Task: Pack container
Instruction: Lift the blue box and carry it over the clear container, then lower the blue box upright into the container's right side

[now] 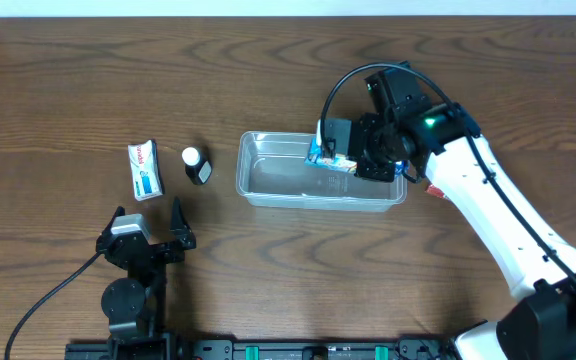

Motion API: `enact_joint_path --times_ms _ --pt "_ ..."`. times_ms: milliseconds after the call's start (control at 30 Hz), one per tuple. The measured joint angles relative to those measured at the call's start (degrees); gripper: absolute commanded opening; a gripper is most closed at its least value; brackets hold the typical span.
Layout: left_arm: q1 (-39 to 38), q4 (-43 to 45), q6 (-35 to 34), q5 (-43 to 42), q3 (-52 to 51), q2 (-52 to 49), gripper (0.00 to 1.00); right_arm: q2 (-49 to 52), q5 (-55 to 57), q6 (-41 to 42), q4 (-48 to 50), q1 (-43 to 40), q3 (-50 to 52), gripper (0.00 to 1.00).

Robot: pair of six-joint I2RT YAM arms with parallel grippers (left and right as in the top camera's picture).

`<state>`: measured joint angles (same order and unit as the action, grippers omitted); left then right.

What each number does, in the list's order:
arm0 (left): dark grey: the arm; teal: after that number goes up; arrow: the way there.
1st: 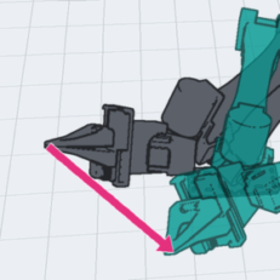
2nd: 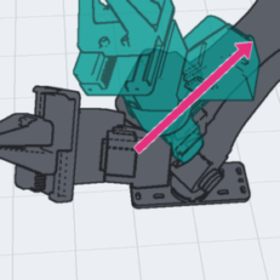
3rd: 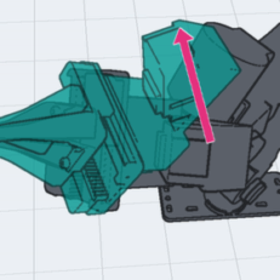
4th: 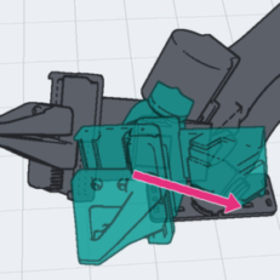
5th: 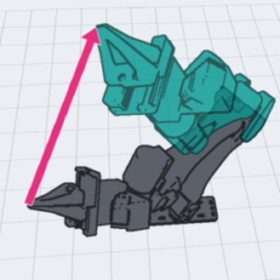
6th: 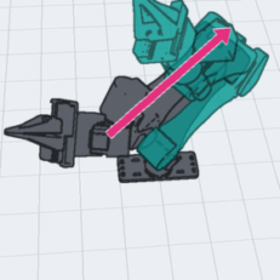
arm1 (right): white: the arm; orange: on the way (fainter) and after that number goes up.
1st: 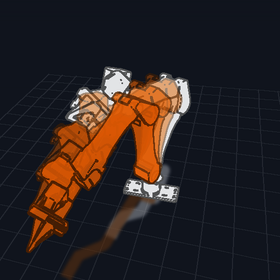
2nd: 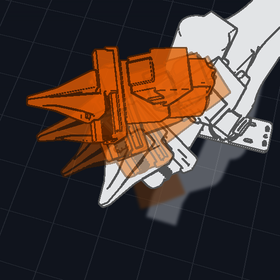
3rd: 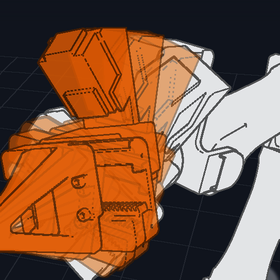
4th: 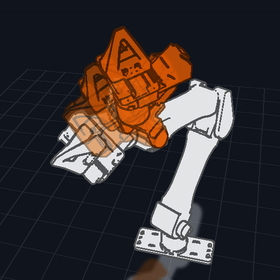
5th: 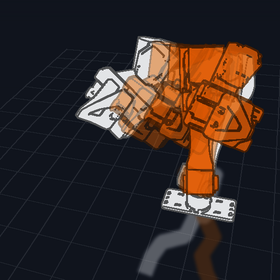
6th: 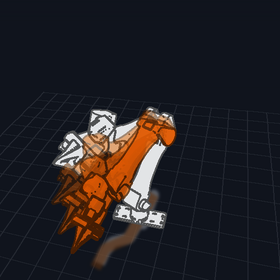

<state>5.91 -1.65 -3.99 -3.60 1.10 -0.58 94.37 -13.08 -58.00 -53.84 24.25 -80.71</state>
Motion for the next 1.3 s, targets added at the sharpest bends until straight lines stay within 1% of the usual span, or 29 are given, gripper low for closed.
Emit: enact_joint_path --times_ms 300,500,1300 --pt "0.00 0.00 0.00 0.00 0.00 0.00 0.98 7.02 -0.42 -3.02 1.05 0.00 0.00 0.01" --pt "0.00 0.00 0.00 0.00 0.00 0.00 0.98 9.86 0.04 -3.89 2.45 0.00 0.00 0.01" --pt "0.00 0.00 0.00 0.00 0.00 0.00 0.98 13.09 2.67 -6.47 6.62 0.00 0.00 0.01"
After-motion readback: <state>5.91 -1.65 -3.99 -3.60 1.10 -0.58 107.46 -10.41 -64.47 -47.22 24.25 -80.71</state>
